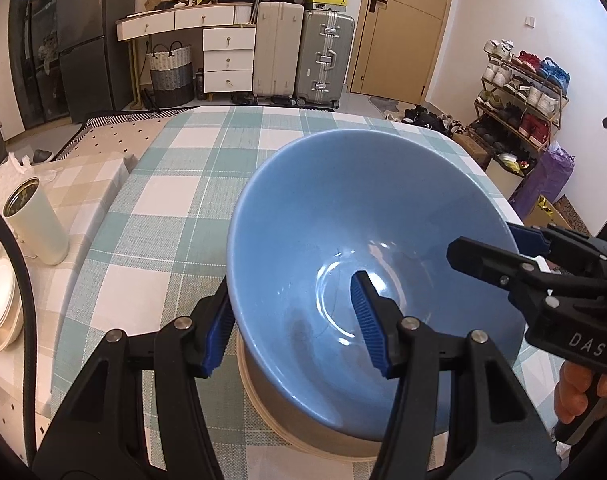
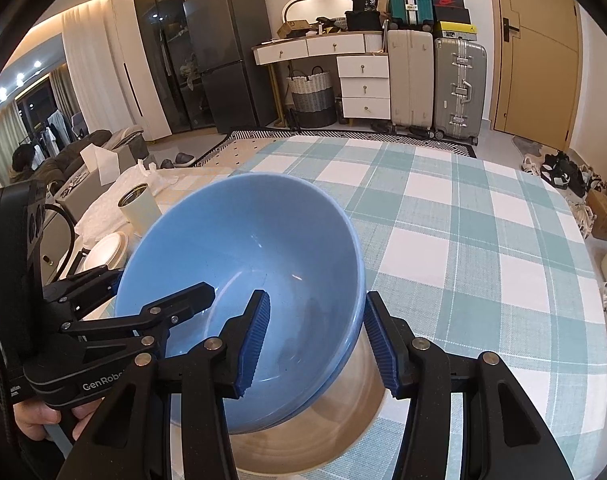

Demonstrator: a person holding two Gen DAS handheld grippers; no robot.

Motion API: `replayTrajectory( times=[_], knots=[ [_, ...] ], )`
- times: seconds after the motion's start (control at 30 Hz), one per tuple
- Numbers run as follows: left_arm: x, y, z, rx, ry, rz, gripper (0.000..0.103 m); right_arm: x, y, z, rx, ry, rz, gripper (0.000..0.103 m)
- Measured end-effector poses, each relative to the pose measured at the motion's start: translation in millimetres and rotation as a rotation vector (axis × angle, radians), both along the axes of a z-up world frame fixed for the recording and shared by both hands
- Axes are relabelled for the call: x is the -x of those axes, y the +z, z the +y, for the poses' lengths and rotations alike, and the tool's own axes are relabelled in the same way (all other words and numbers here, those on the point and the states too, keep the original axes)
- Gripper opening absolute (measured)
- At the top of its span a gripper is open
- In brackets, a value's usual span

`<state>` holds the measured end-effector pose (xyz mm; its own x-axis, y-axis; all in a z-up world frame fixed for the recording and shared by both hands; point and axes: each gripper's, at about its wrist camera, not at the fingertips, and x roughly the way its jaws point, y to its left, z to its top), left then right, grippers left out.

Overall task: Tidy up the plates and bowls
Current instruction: 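Carry the bowl stack with both grippers over the cream plate stack, then lower the bowl stack onto the plates and open both grippers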

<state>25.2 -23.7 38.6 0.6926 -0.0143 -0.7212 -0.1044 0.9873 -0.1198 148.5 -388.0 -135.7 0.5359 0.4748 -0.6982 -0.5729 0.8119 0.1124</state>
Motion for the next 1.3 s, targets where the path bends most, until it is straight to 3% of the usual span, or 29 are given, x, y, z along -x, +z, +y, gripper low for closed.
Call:
replayTrajectory(
  times=[0.87,0.93,1.03,1.13,1.2,1.27,1.3],
  knots=[
    [-12.1,-13.4,4.7,-0.016,0.006,-0.032,0.055,-10.5,-1.5,2.5,0.017,0.020,-0.051,0.051],
    [-11.1,-11.9,3.2,-0.031,-0.004,-0.043,0.062,-9.8,-1.8,1.7,0.012,0.030,-0.048,0.053],
    [-5.3,-6.9,0.0,-0.063,-0.022,-0.080,0.077,-11.1,-3.3,-2.4,-0.005,0.037,-0.039,0.068],
    [2.2,-0.6,-2.1,-0.090,-0.036,-0.109,0.079,-9.2,-2.8,-9.0,-0.032,0.047,-0.043,0.078],
    [6.9,2.6,-0.8,-0.096,-0.034,-0.126,0.082,-6.1,-0.3,-14.1,-0.047,0.050,-0.064,0.090],
    [13.4,6.0,1.7,-0.091,-0.033,-0.148,0.090,-0.9,3.7,-19.8,-0.065,0.059,-0.095,0.091],
    [16.6,7.8,3.3,-0.082,-0.030,-0.160,0.100,1.7,5.3,-22.5,-0.071,0.062,-0.109,0.093]
  ],
)
